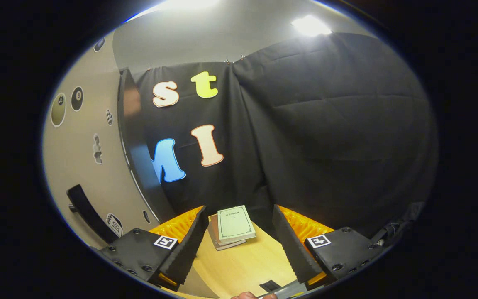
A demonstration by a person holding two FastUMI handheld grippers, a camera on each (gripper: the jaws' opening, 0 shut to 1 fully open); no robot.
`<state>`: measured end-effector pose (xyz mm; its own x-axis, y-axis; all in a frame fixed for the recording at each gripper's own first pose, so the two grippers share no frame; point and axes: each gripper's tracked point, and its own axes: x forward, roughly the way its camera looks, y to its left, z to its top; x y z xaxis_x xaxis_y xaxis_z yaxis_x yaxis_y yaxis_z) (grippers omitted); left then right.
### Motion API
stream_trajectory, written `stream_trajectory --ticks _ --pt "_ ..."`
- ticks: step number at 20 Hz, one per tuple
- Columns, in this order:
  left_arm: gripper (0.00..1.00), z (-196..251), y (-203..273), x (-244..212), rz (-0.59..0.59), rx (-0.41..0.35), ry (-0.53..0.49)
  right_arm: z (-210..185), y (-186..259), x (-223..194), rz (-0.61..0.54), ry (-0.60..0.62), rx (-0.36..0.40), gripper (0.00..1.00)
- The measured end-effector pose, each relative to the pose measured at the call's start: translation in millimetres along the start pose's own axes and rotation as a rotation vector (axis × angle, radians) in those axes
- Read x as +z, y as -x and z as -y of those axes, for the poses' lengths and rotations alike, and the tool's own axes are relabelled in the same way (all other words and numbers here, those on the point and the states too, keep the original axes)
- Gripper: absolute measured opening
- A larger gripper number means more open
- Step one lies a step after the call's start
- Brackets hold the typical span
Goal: Open the cabinet door with the right hand, grasp the bottle in the cabinet with the left hand and place it on the coaster, then close the cabinet door with the right hand.
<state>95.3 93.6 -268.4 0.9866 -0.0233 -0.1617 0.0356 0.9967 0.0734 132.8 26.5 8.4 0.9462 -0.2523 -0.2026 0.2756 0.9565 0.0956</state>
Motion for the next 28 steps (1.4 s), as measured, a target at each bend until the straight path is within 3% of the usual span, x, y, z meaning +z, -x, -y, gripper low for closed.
stream_trajectory --ticks 7,13,19,28 --pt "0.71 17.5 -11.6 -62.9 -0.036 0.047 -0.021 38.3 -22.6 -15.3 -0.057 -0.042 -0.104 0.98" --pt "0.71 25.5 -4.8 -108.6 -0.105 0.056 -0.017 52.7 -31.1 -24.9 -0.087 -0.039 -0.133 0.98" --pt "0.7 28.6 11.6 -114.6 -0.123 0.06 -0.041 52.6 -37.8 -32.5 -0.101 -0.012 -0.114 0.98" --pt "0.71 27.5 16.3 -106.4 -0.135 0.063 -0.093 70.0 -47.6 -58.7 -0.149 -0.082 -0.108 0.98"
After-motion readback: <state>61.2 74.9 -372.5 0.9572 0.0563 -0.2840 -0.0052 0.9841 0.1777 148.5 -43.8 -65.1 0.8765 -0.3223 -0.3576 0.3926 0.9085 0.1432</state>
